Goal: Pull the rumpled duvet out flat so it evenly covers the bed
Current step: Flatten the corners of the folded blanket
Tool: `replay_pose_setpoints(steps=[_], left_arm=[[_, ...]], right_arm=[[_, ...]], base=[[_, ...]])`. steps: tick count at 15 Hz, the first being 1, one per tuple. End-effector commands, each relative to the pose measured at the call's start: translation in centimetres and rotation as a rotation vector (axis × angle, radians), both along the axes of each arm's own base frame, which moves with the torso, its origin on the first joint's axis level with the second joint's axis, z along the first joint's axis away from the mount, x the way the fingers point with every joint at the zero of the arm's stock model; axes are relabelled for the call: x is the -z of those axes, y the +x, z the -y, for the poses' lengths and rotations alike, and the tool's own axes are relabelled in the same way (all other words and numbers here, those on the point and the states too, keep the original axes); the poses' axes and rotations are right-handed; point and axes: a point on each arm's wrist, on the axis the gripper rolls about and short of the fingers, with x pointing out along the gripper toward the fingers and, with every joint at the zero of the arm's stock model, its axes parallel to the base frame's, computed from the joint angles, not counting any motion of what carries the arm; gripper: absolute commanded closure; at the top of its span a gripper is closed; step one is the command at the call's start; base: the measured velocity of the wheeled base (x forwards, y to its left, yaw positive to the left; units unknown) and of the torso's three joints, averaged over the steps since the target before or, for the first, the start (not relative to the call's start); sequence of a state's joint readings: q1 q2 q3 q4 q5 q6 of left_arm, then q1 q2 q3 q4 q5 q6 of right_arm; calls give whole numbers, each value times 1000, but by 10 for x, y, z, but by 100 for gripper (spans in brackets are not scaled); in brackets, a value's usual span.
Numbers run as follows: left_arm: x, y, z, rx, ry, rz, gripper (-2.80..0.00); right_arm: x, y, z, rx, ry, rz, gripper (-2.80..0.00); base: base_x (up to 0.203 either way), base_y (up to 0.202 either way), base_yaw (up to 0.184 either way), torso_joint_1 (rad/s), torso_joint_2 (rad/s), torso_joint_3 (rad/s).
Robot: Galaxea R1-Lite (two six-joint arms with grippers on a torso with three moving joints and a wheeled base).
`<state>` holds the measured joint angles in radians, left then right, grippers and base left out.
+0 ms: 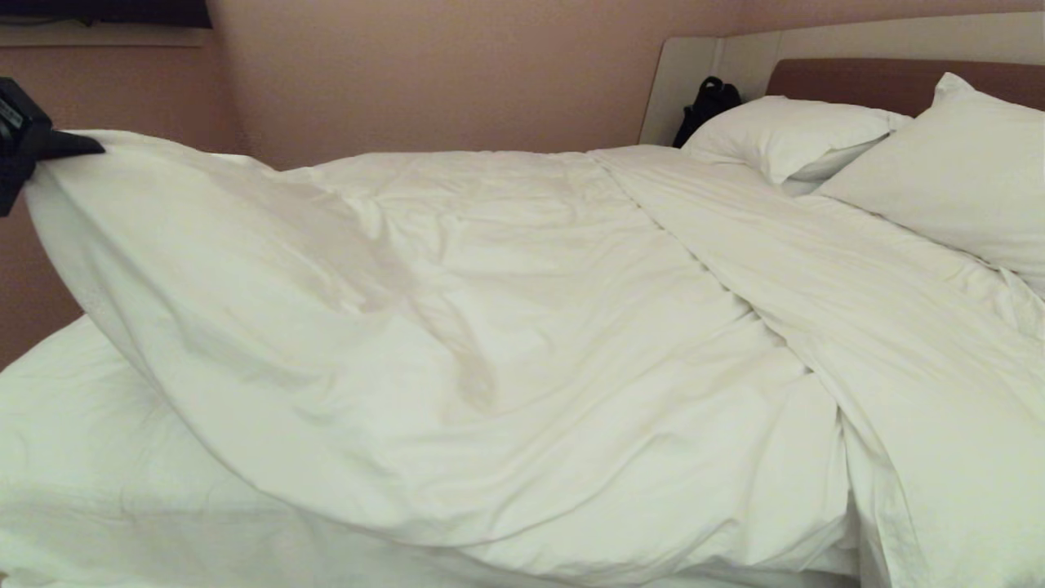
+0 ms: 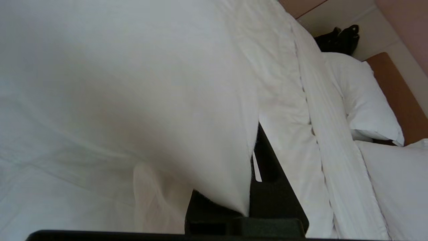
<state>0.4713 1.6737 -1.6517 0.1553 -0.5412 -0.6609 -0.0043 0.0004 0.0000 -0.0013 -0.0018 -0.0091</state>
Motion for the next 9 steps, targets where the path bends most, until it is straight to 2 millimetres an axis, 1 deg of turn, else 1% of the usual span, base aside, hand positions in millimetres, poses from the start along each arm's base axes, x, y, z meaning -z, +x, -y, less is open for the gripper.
replay_pose_setpoints(steps=[1, 6, 9], left_arm=[[-5, -9, 5, 4, 4, 15, 0], [30, 27, -14, 5, -43, -84, 0], [44, 40, -20, 4, -54, -119, 0]], right_arm=[[0, 0, 0, -1, 0, 1, 0], [0, 0, 0, 0, 0, 1, 0], [0, 0, 0, 0, 0, 1, 0]], base=[[0, 0, 0, 0, 0, 0], [0, 0, 0, 0, 0, 0], [0, 0, 0, 0, 0, 0]])
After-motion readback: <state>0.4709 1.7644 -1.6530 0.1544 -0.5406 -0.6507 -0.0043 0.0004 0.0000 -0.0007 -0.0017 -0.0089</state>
